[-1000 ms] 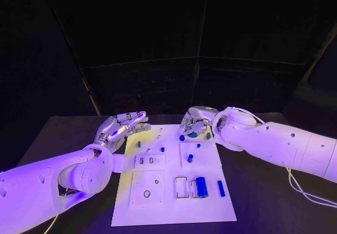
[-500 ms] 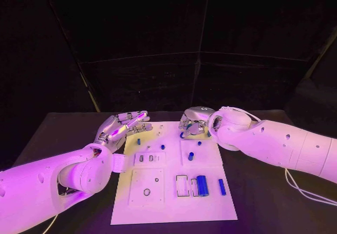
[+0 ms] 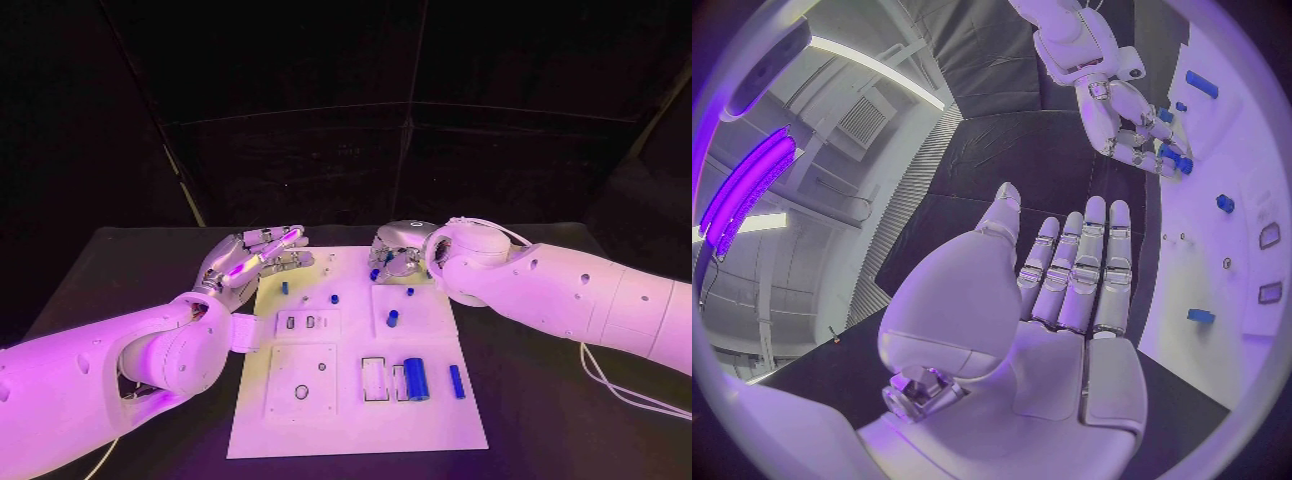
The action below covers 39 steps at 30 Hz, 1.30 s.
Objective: Assemble the parts on the task board
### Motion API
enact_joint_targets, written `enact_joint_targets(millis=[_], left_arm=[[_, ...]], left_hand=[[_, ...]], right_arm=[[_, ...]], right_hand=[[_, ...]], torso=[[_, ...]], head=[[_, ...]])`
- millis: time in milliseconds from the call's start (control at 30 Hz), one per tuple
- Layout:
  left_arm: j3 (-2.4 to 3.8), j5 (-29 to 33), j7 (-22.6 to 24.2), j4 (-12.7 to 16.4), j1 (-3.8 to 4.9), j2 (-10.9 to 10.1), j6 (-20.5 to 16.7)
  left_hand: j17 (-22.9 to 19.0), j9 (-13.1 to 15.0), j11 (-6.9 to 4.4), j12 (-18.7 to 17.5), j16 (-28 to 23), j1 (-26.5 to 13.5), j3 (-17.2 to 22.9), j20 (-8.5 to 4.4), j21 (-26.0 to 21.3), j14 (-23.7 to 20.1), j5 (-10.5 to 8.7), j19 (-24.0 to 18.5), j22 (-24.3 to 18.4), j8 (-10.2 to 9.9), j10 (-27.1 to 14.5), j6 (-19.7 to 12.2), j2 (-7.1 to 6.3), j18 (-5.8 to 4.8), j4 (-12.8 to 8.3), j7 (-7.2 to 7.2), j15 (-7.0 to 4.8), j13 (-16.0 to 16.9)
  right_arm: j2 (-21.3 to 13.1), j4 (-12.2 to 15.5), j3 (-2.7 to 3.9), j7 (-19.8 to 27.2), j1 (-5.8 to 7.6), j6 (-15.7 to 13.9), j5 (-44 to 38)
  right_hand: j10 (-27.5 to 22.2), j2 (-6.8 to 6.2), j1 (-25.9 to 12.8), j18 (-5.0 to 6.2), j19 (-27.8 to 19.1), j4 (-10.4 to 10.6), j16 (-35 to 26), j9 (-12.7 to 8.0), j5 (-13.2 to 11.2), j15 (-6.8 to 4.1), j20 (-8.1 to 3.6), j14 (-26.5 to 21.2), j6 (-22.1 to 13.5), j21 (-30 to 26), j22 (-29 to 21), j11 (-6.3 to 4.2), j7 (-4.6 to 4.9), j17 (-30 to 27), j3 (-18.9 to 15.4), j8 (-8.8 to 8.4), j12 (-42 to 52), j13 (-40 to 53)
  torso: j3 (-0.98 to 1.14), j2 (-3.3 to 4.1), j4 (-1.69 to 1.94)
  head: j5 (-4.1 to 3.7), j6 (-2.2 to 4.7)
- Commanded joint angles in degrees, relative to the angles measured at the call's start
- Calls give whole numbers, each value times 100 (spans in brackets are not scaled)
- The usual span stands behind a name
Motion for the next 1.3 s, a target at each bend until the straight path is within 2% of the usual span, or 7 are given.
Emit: enact_joint_targets(millis=[33, 233, 667, 867, 1033, 1167, 1300], left_arm=[[6, -51, 21, 15, 12, -4, 86], [6, -51, 13, 24, 19, -16, 88], [6, -51, 1, 5, 26, 0, 101], [6, -51, -8, -3, 27, 1, 103], [6, -51, -27, -20, 28, -21, 91], [6, -51, -44, -17, 34, -55, 66], [6, -50, -47, -22, 39, -70, 58]], left_hand=[[-5, -8, 7, -8, 20, -28, -4, -2, 33, 21, -21, 28, 9, -35, 20, 34, 32, 84, -30, 165, -1, -5], [-6, -9, 12, -18, 20, -34, -8, -4, 36, 27, -21, 39, 8, -45, 11, 27, 33, 82, -36, 173, 0, -6], [-7, -10, 14, -23, 19, -37, -9, -5, 37, 29, -20, 42, 8, -50, 6, 23, 34, 81, -38, 177, 0, -7], [-8, -10, 17, -28, 19, -40, -10, -6, 38, 31, -20, 46, 7, -55, 0, 19, 38, 80, -40, 180, 1, -8], [-9, -12, 22, -38, 18, -46, -10, -6, 39, 35, -19, 51, 5, -64, -11, 10, 46, 78, -43, 188, 3, -9], [-10, -12, 26, -45, 17, -50, -11, -7, 39, 38, -19, 55, 4, -71, -20, 3, 51, 78, -45, 193, 4, -9], [-10, -13, 27, -47, 17, -51, -11, -7, 40, 39, -20, 56, 3, -74, -22, 1, 53, 77, -46, 194, 4, -9]], right_arm=[[26, -27, 5, -20, 14, 204, -57], [72, -78, 4, 0, 13, 312, -57], [193, -219, 3, 16, 13, 256, -57], [203, -204, 3, 62, 12, -131, -57], [138, -13, 4, 53, 11, -797, -52], [155, 37, 7, -51, 12, -1204, -35], [274, -91, 8, -129, 15, -1486, -3]], right_hand=[[-6, 56, 59, -34, 11, -3, 43, 8, -56, 25, 25, 186, -25, 60, 35, -2, -2, 14, 70, 9, 57, 10], [-20, 124, 126, -41, -19, -12, 73, 3, -136, 24, 35, 172, -31, 144, 115, -6, -8, 18, 218, 0, 92, -7], [157, 253, 118, -53, -50, -7, 138, 17, -179, 13, 41, 162, 107, 313, 285, -26, 7, 42, 555, 38, 222, -20], [383, 310, 114, -94, 33, 2, 162, 45, -241, -21, 22, 159, 383, 528, 578, -75, -19, 33, 793, 141, 319, -3], [559, 295, 114, -105, 30, 5, 174, 48, -220, -70, -26, 150, 584, 631, 684, -128, -65, 8, 1086, 201, 364, 20], [570, 254, 95, -113, 35, 5, 184, 40, -236, -69, -31, 151, 600, 674, 738, -137, -64, 11, 1192, 191, 348, 18], [563, 191, 72, -121, 35, 5, 193, 29, -278, -63, -27, 150, 592, 710, 783, -130, -56, 11, 1293, 170, 325, 15]], torso=[[-1, 17, -2], [-4, 33, 0], [-10, 45, 12], [-13, 47, 13], [-13, 42, 5], [-20, 52, -7], [-17, 62, 41]], head=[[7, -25], [-15, -2], [5, -77], [15, -83], [33, -59], [48, -28], [49, -5]])
